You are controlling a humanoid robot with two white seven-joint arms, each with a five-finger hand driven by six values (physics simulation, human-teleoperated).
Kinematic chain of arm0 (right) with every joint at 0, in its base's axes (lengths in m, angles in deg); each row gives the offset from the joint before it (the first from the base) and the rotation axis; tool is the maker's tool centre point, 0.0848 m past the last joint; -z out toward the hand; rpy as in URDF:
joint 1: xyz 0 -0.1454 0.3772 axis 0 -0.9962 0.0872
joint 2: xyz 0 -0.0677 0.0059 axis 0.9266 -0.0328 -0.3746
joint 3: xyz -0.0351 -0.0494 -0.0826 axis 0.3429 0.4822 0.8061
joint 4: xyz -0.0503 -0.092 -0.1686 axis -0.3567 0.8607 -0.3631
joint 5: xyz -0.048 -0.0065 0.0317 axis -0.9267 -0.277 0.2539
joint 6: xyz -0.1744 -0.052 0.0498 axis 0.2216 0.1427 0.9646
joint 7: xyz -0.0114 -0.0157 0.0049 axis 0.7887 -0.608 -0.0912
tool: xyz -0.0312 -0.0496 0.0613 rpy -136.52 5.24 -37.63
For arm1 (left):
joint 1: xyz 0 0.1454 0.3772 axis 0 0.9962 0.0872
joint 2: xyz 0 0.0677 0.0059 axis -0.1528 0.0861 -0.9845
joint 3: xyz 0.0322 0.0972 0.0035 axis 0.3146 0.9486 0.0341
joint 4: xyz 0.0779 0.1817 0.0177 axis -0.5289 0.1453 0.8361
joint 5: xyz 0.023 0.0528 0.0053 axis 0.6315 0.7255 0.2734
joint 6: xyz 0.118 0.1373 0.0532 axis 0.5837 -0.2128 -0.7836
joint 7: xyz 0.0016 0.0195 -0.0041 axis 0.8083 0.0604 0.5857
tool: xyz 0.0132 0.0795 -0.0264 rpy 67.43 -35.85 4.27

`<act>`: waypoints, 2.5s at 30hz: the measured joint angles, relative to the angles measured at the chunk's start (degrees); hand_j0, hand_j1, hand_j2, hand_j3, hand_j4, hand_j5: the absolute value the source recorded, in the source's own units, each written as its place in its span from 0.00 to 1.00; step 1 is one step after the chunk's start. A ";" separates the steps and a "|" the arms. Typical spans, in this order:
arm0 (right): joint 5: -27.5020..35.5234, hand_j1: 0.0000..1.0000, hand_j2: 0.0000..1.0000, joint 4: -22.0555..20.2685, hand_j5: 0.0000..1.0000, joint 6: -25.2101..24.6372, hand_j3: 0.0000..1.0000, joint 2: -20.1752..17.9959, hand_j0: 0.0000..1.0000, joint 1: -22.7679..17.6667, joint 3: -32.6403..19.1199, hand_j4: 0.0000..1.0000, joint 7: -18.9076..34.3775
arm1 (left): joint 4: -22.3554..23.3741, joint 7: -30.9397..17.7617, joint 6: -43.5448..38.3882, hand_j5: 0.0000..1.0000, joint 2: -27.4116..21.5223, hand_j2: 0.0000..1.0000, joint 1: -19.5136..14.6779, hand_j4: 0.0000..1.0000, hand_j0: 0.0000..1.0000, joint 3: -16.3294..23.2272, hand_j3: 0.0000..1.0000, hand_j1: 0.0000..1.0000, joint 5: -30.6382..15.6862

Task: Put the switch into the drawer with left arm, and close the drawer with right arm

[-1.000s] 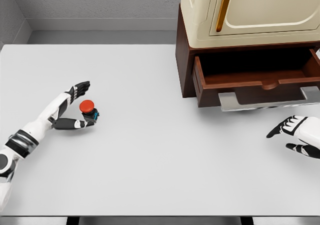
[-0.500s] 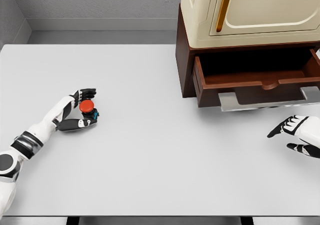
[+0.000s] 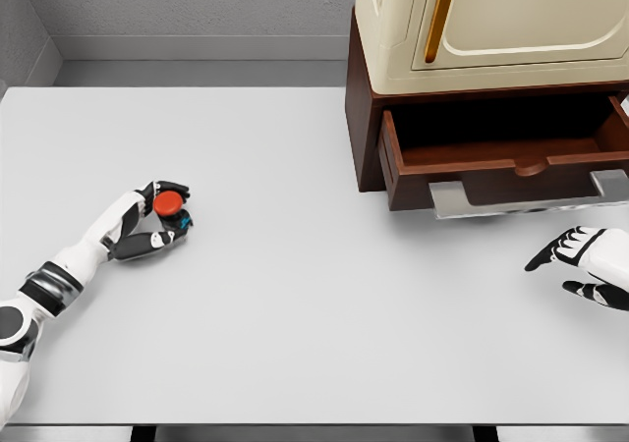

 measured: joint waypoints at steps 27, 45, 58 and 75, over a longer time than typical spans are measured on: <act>0.29 0.66 0.66 0.53 0.66 0.00 0.66 -0.74 0.66 0.00 -0.01 0.66 0.05 | -13.66 0.50 -1.30 0.42 2.08 0.42 -0.62 0.42 0.42 -0.35 0.42 0.42 2.13; 0.35 0.67 0.67 1.42 0.67 0.00 0.67 -1.16 0.67 0.00 -0.09 0.67 0.09 | -19.84 0.50 -1.36 0.41 8.35 0.41 -5.45 0.41 0.41 -0.26 0.41 0.41 10.12; 0.36 0.67 0.67 1.41 0.67 0.00 0.67 -1.37 0.67 0.00 -0.08 0.67 0.09 | -24.41 0.52 -1.37 0.39 13.52 0.39 -7.65 0.39 0.39 -0.01 0.39 0.39 20.64; 0.35 0.67 0.67 1.91 0.67 0.00 0.67 -1.38 0.67 0.00 -0.09 0.67 0.09 | -26.51 0.64 -0.58 0.36 19.85 0.36 -14.77 0.36 0.36 6.19 0.36 0.36 44.51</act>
